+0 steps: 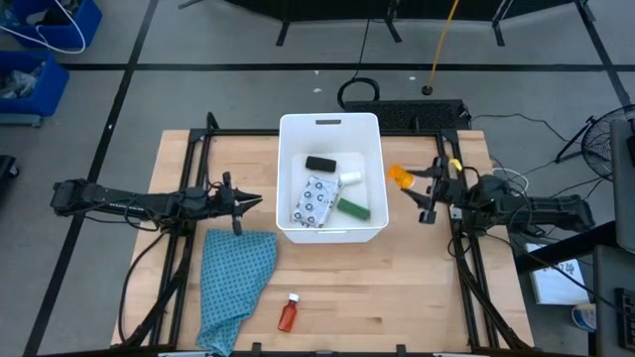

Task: Pick & place medical supplies in basket/bin
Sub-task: Put the orange pill bottle into the white bin

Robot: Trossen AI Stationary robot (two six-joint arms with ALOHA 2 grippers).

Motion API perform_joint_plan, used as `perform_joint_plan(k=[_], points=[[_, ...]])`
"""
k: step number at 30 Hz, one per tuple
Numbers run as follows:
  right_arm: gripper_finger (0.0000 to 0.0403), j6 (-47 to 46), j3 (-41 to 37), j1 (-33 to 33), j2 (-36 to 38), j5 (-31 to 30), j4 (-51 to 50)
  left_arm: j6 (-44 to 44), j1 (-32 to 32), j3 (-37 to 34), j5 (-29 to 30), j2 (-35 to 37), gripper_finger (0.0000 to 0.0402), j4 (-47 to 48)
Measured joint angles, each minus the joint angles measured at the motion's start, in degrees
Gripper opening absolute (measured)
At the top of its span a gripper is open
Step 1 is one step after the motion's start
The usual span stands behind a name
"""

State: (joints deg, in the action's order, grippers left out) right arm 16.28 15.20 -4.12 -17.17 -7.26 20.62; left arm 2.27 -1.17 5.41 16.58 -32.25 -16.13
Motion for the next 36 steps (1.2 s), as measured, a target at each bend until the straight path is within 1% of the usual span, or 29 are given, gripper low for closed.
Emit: perform_joint_plan(k=[3, 6, 9, 13, 16, 19, 22, 24, 27, 33, 36], points=[[0.0195, 0.36, 4.8, -1.44, -2.57, 0.58, -0.45, -0.49, 0.01, 0.0, 0.01, 0.02, 0.0047, 0.08], [0.0196, 0.92, 11.88, -2.25, -8.71, 2.95, -4.48, -0.46, 0.01, 0.01, 0.02, 0.01, 0.0047, -0.37], [0.0197, 2.65, 19.76, -2.62, -17.32, 2.86, -9.81, 0.58, 0.02, 0.01, 0.04, 0.02, 0.0047, -1.25], [0.0194, 5.26, 31.95, -4.01, -30.82, 2.88, -18.22, 1.55, 0.02, 0.0, 0.03, 0.01, 0.0047, -1.94], [0.0194, 8.26, 42.11, -6.52, -40.62, 2.88, -27.24, 1.69, 0.02, 0.02, 0.04, 0.02, 0.0047, -1.93], [0.0196, 11.01, 51.95, -9.64, -49.15, 2.95, -33.77, 1.71, 0.0, 0.02, 0.04, 0.02, 0.0047, -2.0], [0.0194, 14.42, 59.03, -12.24, -56.64, 2.96, -39.14, 1.9, 0.0, 0.02, 0.04, 0.02, 0.0047, -2.03], [0.0191, 17.02, 62.19, -13.87, -61.12, 2.98, -42.01, 1.97, 0.02, 0.0, 0.02, 0.02, 0.0047, -2.04], [0.0192, 18.94, 64.72, -16.58, -66.54, 3.1, -44.3, 1.96, 0.02, 0.01, 0.02, 0.02, 0.0047, -2.04], [0.0195, 18.24, 64.9, -20.89, -75.96, 8.79, -48.36, 1.09, 0.01, 0.0, 0.0, 0.02, 0.0047, -1.94], [0.0192, 19.9, 64.9, -21.41, -79.55, 8.91, -50.09, 0.16, 0.02, 0.0, -0.03, 0.01, 0.0047, -1.52]])
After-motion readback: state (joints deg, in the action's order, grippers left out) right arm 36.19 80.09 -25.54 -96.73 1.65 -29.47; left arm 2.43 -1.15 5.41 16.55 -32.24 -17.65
